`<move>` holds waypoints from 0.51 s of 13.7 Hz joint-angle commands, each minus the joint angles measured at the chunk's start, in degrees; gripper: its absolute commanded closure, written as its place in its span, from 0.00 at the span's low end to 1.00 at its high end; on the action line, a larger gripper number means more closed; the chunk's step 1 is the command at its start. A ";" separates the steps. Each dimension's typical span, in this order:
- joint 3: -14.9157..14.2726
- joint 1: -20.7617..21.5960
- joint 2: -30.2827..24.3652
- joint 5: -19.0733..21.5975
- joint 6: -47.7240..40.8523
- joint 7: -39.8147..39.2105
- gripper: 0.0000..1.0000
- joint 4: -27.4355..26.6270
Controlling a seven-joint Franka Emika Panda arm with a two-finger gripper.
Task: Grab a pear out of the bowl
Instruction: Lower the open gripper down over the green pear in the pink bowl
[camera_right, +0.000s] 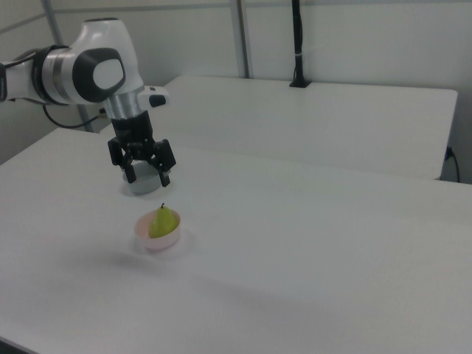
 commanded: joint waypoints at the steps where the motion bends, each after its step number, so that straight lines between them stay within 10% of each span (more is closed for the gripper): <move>1: -0.21 1.43 1.12 0.89 7.71 -5.48 0.00 -5.16; 7: -0.03 3.28 8.69 0.89 15.55 -6.54 0.00 -5.08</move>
